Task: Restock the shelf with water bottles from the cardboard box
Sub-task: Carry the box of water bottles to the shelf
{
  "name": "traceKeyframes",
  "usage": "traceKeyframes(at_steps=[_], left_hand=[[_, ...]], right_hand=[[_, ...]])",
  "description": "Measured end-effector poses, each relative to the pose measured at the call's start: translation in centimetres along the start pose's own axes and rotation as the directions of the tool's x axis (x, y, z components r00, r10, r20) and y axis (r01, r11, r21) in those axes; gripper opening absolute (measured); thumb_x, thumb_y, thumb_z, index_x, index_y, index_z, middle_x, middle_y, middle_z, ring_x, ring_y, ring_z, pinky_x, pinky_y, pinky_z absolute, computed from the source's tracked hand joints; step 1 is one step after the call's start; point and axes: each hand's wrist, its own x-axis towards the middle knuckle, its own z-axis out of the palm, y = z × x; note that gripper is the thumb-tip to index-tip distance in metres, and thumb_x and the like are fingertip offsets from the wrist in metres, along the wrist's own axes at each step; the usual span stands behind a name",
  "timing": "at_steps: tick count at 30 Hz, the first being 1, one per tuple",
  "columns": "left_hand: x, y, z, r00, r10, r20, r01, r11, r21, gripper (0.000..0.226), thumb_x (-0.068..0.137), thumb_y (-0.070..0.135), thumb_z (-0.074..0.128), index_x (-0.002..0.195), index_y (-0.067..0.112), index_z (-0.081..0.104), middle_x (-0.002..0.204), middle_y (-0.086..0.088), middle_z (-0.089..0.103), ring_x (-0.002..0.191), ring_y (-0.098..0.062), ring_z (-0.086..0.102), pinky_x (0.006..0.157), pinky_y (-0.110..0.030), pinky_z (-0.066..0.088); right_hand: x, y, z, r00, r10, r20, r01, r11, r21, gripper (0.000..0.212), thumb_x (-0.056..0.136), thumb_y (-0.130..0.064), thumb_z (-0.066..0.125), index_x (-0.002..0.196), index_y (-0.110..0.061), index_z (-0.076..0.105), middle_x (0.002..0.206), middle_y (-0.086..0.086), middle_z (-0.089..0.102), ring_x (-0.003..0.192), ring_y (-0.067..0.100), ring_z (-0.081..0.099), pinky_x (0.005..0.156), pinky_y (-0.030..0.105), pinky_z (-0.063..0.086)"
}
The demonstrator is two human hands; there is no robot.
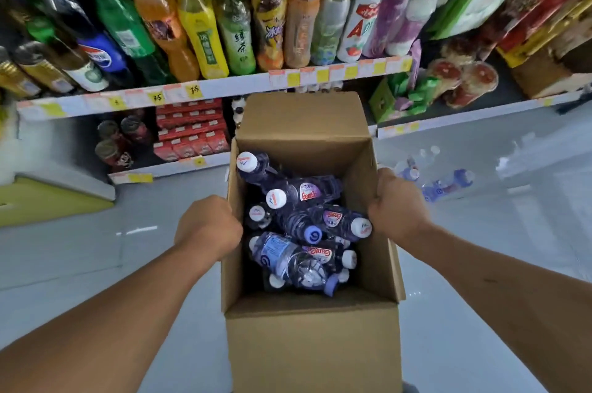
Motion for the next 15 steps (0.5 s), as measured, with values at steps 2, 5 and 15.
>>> traceKeyframes(at_steps=[2,5,15], left_hand=[[2.3,-0.2,2.7,1.000,-0.008,-0.009,0.008,1.000,-0.024,0.011,0.078,0.018,0.066,0.070,0.014,0.061,0.076,-0.009,0.067,0.072,-0.032,0.065,0.058,-0.027,0.044],[4.7,-0.2,6.2,0.999,-0.029,-0.016,0.029,0.998,-0.049,0.004,0.079,0.016,0.064,0.078,0.013,0.065,0.081,-0.009,0.067,0.076,-0.032,0.065,0.060,-0.027,0.045],[9.9,0.4,11.0,0.997,-0.075,-0.021,0.073,0.993,-0.097,0.021,0.078,0.005,0.058,0.061,0.014,0.051,0.065,-0.007,0.056,0.068,-0.030,0.061,0.057,-0.029,0.047]], right_hand=[[2.2,0.7,2.6,1.000,-0.021,0.004,0.021,1.000,-0.017,0.024,0.086,-0.004,0.052,0.110,-0.002,0.049,0.101,0.024,0.067,0.096,0.042,0.064,0.065,0.033,0.038],[5.0,1.7,6.2,0.998,-0.051,0.021,0.052,0.998,-0.034,0.026,0.084,-0.005,0.053,0.110,-0.003,0.049,0.102,0.024,0.067,0.096,0.042,0.064,0.066,0.034,0.041],[11.3,3.0,12.0,0.993,-0.113,0.033,0.115,0.991,-0.069,0.025,0.085,-0.008,0.053,0.109,-0.004,0.049,0.100,0.023,0.066,0.095,0.042,0.063,0.067,0.033,0.037]])
